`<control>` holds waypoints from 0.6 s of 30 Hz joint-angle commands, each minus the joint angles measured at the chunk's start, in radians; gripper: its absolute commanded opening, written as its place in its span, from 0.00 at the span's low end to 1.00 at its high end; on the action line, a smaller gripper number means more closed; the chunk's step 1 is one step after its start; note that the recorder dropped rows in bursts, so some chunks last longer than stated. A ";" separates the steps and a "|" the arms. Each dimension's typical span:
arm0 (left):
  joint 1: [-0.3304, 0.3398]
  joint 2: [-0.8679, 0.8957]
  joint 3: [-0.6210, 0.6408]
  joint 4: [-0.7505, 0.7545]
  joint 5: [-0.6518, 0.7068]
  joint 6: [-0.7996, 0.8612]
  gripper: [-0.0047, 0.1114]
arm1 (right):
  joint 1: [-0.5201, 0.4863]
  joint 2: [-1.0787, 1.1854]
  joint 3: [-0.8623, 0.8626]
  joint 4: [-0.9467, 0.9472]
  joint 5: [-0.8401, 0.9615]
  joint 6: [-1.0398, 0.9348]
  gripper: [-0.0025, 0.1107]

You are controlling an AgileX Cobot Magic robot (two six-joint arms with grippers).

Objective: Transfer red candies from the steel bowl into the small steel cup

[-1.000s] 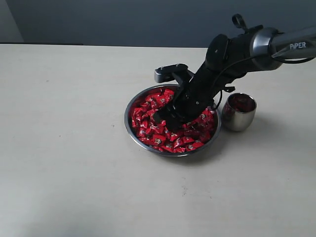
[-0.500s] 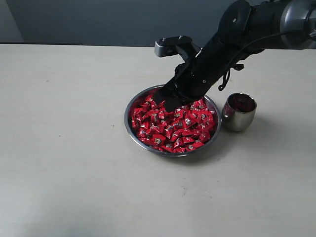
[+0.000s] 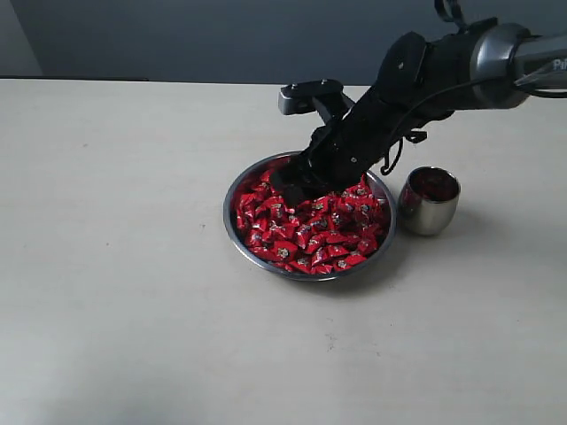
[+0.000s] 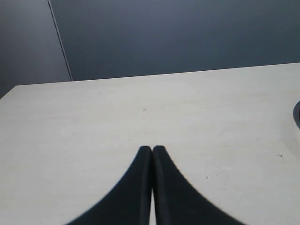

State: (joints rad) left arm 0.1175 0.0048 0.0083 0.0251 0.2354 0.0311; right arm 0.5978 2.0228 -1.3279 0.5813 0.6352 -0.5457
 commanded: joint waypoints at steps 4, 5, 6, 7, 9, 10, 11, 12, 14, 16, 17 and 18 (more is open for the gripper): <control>0.002 -0.005 -0.008 0.002 -0.005 -0.002 0.04 | 0.000 0.145 -0.141 0.002 0.009 0.097 0.42; 0.002 -0.005 -0.008 0.002 -0.005 -0.002 0.04 | 0.000 0.161 -0.153 -0.017 0.011 0.126 0.40; 0.002 -0.005 -0.008 0.002 -0.005 -0.002 0.04 | 0.000 0.166 -0.155 -0.031 0.012 0.147 0.34; 0.002 -0.005 -0.008 0.002 -0.005 -0.002 0.04 | 0.000 0.166 -0.155 -0.038 0.013 0.154 0.22; 0.002 -0.005 -0.008 0.002 -0.005 -0.002 0.04 | 0.000 0.143 -0.155 -0.042 0.024 0.154 0.03; 0.002 -0.005 -0.008 0.002 -0.005 -0.002 0.04 | 0.000 0.129 -0.155 -0.046 0.027 0.154 0.03; 0.002 -0.005 -0.008 0.002 -0.005 -0.002 0.04 | 0.000 0.096 -0.155 -0.061 0.038 0.154 0.02; 0.002 -0.005 -0.008 0.002 -0.005 -0.002 0.04 | 0.000 0.077 -0.155 -0.078 0.043 0.154 0.02; 0.002 -0.005 -0.008 0.002 -0.005 -0.002 0.04 | 0.000 0.021 -0.155 -0.124 0.065 0.156 0.02; 0.002 -0.005 -0.008 0.002 -0.005 -0.002 0.04 | -0.007 -0.031 -0.155 -0.148 0.084 0.157 0.02; 0.002 -0.005 -0.008 0.002 -0.005 -0.002 0.04 | -0.017 -0.064 -0.155 -0.153 0.104 0.157 0.02; 0.002 -0.005 -0.008 0.002 -0.005 -0.002 0.04 | -0.028 -0.080 -0.155 -0.157 0.118 0.157 0.02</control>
State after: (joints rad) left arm 0.1175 0.0048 0.0083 0.0251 0.2354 0.0311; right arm 0.5927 1.9874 -1.4773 0.4491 0.7237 -0.3920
